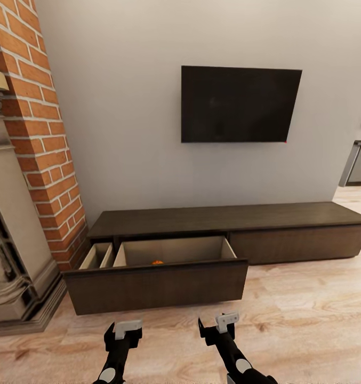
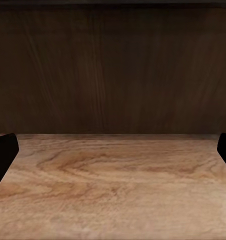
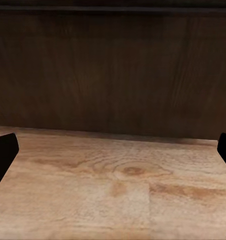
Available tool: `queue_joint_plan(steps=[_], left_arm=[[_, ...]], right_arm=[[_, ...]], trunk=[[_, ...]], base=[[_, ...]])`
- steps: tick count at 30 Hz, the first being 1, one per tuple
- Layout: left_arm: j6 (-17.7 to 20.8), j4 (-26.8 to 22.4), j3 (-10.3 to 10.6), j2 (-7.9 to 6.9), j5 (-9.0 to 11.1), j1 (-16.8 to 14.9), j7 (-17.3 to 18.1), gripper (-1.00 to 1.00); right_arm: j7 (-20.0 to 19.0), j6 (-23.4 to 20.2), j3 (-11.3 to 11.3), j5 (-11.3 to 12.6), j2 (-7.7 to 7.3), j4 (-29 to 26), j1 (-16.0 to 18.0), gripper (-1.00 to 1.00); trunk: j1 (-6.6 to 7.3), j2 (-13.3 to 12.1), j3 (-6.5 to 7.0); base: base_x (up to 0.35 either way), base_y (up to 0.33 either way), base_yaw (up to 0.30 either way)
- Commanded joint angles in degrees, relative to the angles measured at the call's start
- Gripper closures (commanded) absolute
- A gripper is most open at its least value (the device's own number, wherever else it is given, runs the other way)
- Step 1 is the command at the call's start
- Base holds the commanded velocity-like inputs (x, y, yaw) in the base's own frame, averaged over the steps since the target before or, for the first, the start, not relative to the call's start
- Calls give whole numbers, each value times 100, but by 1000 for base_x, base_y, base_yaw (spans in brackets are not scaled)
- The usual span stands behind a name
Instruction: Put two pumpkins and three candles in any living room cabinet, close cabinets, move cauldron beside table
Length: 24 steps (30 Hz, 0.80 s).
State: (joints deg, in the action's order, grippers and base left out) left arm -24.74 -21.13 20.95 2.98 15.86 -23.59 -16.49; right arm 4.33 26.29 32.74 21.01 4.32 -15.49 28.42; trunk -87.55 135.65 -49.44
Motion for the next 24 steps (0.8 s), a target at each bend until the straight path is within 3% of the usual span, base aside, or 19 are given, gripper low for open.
queue_joint_plan(steps=[1, 9, 24], left_arm=[[-22, 4, 49, -3, 40, -6, -38, -100], [-17, 4, 50, 1, 40, -6, -38, -100], [-13, 12, 159, 5, 39, -6, -55, -100]], right_arm=[[44, 17, 49, 18, -1, 3, 3, -100], [42, 17, 49, 18, -1, 2, 5, -100], [44, 3, 45, 13, 4, -4, 6, -100]], trunk=[[-21, 44, -24], [-197, 365, -168], [-197, 365, -168]], base=[[0, 0, 0], [0, 0, 0], [38, 0, 0]])
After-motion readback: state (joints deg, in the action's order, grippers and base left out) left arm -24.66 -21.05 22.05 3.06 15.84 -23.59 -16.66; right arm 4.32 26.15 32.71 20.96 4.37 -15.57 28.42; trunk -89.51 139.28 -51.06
